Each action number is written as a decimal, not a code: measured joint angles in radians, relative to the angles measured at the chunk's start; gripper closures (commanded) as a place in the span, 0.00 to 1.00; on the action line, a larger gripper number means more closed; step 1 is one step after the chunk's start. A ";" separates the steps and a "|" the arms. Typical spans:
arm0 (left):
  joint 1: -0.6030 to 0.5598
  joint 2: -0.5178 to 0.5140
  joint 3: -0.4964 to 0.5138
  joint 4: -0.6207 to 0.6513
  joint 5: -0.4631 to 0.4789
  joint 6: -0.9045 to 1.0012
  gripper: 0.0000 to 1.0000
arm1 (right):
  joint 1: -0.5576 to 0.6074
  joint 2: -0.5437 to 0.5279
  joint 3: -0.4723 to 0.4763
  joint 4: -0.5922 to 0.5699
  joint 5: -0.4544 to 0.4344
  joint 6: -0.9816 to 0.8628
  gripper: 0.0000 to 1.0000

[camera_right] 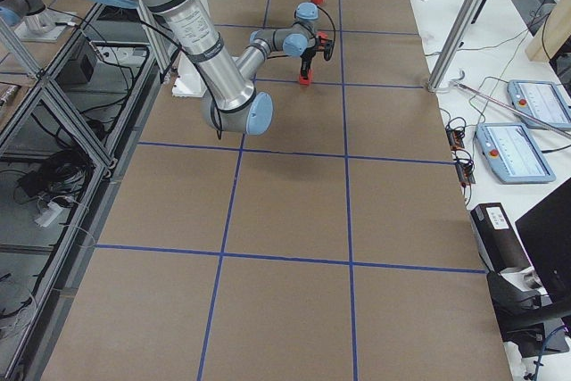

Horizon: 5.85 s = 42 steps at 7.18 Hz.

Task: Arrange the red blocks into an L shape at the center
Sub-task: 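Carry the red cube with the right gripper to the table center, then release the cube and lift the right gripper while the left arm reaches out, then grasp the middle-left red cube with the left gripper and carry it toward center, then lower the cube with the left gripper just farther from the robot than the center cube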

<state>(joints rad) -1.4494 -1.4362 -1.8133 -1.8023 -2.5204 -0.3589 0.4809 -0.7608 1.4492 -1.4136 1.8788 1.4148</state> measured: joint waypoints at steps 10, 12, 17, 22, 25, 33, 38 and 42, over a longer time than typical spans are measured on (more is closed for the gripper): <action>0.595 -0.511 0.113 -0.068 0.294 -1.355 0.01 | 0.212 -0.342 0.300 -0.017 0.124 -0.354 0.00; 0.644 -0.558 0.177 -0.060 0.349 -1.428 0.01 | 0.220 -0.362 0.300 -0.015 0.124 -0.377 0.00; 0.682 -0.568 0.231 -0.059 0.385 -1.447 0.15 | 0.223 -0.377 0.309 -0.016 0.120 -0.378 0.00; 0.707 -0.576 0.260 -0.060 0.381 -1.472 1.00 | 0.228 -0.383 0.312 -0.016 0.120 -0.378 0.00; 0.708 -0.713 0.269 0.007 0.375 -1.387 1.00 | 0.255 -0.401 0.326 -0.015 0.128 -0.388 0.00; 0.826 -1.175 0.657 0.184 0.490 -0.601 1.00 | 0.350 -0.503 0.332 -0.016 0.133 -0.585 0.00; 0.867 -1.198 0.689 0.180 0.525 -0.676 1.00 | 0.350 -0.505 0.330 -0.016 0.131 -0.585 0.00; 0.880 -1.197 0.699 0.180 0.534 -0.688 1.00 | 0.350 -0.506 0.330 -0.015 0.131 -0.585 0.00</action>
<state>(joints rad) -0.5693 -2.6328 -1.1143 -1.6222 -1.9866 -1.0470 0.8314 -1.2668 1.7794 -1.4287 2.0095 0.8299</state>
